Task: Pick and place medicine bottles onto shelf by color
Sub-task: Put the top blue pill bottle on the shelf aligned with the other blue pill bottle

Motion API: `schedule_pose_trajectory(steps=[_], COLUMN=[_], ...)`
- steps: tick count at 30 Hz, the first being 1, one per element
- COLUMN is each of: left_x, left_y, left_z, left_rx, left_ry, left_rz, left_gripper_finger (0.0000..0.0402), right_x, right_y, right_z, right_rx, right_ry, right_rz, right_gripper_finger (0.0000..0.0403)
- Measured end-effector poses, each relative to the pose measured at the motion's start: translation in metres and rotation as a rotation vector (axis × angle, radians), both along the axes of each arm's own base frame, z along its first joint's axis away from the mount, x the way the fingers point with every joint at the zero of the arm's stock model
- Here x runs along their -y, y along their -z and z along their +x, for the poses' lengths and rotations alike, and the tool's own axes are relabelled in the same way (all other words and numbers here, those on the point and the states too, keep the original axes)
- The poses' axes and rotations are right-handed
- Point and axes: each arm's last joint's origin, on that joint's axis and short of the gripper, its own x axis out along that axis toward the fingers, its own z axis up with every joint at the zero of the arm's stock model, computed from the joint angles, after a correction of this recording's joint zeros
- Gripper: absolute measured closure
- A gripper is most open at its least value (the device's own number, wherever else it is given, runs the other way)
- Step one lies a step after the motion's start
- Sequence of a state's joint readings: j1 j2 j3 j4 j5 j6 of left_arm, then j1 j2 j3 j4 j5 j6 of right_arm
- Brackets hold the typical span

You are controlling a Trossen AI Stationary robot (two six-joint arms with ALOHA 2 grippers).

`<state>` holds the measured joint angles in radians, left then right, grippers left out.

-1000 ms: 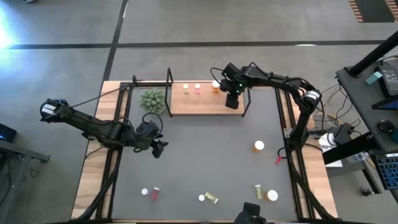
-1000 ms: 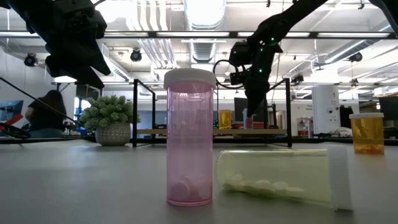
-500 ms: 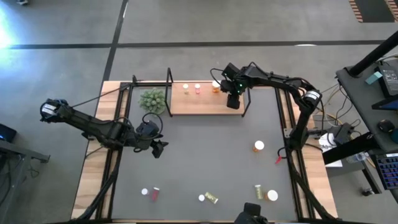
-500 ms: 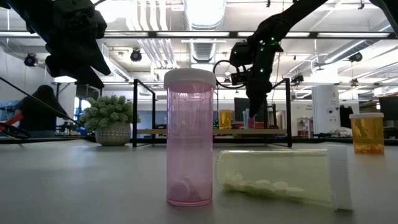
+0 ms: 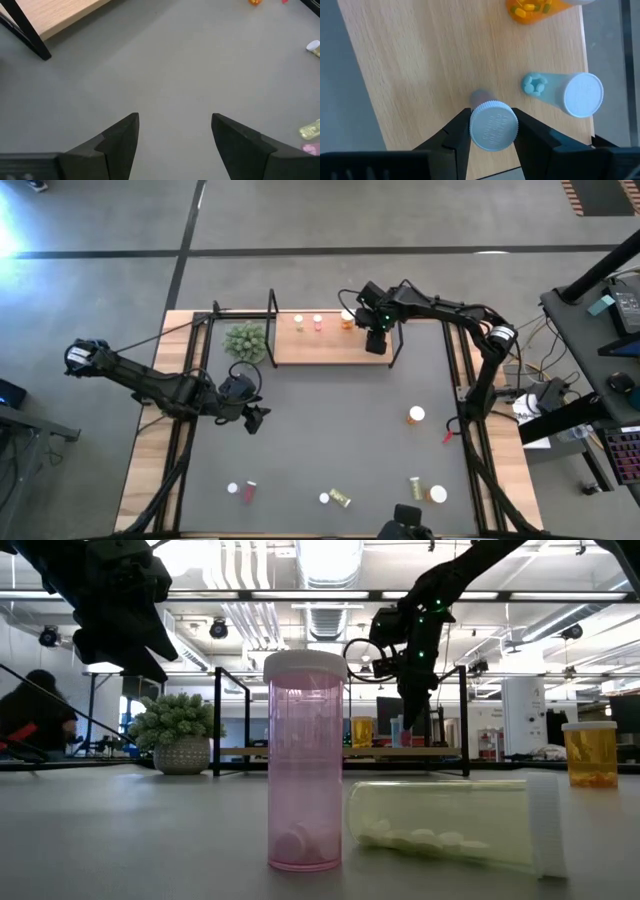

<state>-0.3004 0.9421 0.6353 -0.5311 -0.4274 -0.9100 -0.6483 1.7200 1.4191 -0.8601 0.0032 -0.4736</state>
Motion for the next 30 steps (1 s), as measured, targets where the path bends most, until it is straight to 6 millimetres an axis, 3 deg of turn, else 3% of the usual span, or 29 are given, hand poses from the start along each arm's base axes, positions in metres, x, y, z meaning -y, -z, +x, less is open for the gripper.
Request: schedule_pose_trajectory(steps=[13, 30], left_x=[0.0, 0.0], left_y=[0.0, 0.0], left_z=[0.0, 0.0], left_rx=[0.0, 0.0], left_ry=[0.0, 0.001], left_rz=[0.0, -0.001], left_gripper_finger=[0.0169, 0.0169], right_x=[-0.0004, -0.0014], right_y=[0.0001, -0.0012], right_z=[-0.0003, -0.0005], right_rx=[0.0, 0.02], right_ry=[-0.001, 0.027], right_rz=[0.008, 0.03], right_gripper_finger=[0.0293, 0.0245])
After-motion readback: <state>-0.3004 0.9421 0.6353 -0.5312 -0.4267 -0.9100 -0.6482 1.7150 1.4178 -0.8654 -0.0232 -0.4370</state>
